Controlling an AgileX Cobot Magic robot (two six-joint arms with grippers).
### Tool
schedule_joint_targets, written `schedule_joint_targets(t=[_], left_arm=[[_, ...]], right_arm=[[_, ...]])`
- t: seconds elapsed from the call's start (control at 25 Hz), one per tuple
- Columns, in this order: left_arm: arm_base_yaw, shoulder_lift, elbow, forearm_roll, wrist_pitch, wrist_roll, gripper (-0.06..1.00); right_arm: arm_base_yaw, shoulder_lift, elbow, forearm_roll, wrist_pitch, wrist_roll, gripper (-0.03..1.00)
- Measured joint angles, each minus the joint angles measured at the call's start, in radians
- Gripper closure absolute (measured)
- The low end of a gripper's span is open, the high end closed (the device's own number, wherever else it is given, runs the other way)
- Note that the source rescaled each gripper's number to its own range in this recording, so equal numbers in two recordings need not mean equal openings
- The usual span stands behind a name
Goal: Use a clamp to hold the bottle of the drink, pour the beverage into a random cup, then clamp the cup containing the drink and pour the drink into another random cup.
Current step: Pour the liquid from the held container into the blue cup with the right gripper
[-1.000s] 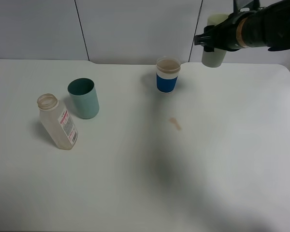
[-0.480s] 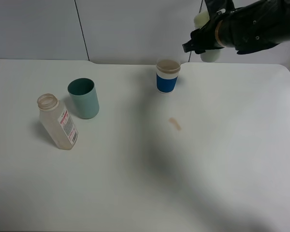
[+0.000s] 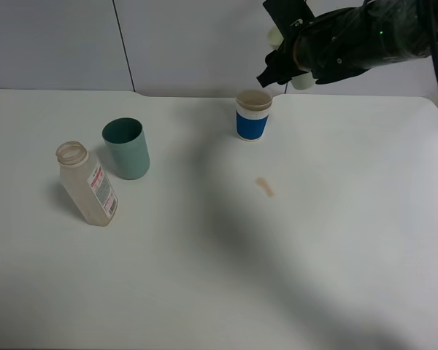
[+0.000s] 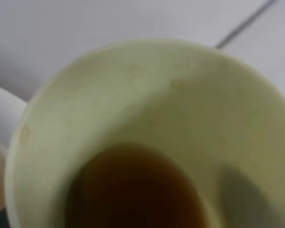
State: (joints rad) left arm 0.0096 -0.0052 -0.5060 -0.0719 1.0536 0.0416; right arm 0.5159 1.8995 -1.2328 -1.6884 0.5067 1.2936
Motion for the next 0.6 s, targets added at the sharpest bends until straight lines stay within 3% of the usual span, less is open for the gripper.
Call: schedule_joint_targets(t=[0.6], left_arm=[[0.0, 0.0, 0.0, 0.0, 0.0, 0.0, -0.06]], right_arm=[[0.026, 0.033, -0.039, 0.026, 0.083, -0.222, 0.96]])
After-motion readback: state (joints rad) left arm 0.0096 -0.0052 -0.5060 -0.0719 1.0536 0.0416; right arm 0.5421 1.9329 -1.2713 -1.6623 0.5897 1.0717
